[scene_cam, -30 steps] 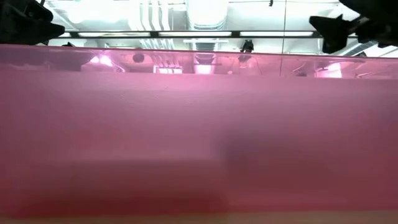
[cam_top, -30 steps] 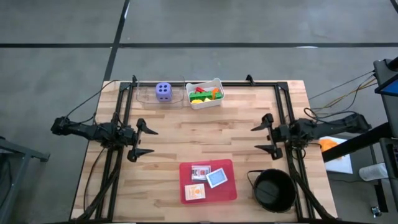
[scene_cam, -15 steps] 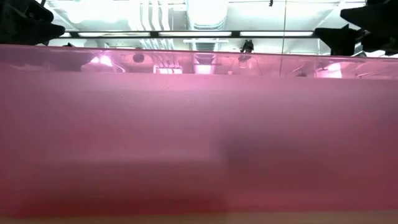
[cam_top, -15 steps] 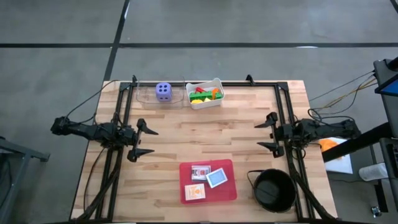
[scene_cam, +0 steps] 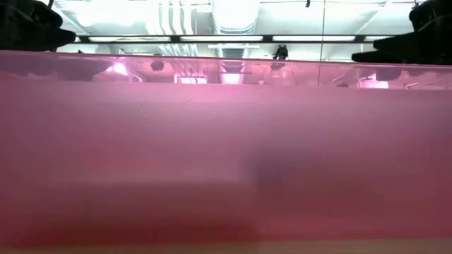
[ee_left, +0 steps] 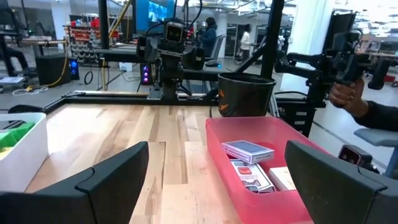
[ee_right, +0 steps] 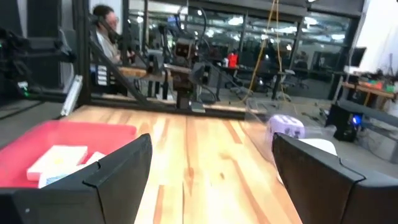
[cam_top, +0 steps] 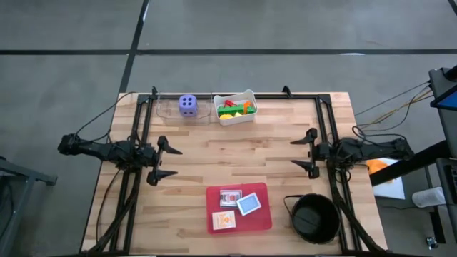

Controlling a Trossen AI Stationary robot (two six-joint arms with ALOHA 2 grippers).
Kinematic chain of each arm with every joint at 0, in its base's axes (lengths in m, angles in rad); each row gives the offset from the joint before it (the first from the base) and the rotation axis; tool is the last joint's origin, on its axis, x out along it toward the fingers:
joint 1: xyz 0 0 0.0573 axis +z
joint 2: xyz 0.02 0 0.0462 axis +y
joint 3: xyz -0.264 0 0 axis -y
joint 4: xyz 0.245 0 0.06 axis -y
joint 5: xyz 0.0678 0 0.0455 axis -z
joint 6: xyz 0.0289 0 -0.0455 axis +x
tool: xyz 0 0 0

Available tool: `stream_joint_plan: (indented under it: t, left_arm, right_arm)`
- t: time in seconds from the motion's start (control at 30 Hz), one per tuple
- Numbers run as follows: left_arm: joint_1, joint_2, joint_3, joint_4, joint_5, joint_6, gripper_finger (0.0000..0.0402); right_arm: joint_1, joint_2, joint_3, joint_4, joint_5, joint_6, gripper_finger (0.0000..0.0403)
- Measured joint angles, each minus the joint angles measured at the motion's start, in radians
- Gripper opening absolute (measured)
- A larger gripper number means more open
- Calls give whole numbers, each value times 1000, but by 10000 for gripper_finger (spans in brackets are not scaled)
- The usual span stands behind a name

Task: Pick & Place Toys
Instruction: Return to Home Position

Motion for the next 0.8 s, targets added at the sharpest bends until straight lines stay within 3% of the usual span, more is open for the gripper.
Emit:
stream_joint_plan:
  t: [0.8]
  left_arm:
    - [92,81,0,12,-6,-49,377]
  right_arm:
    - [-37,1,0,-25,-36,27,330]
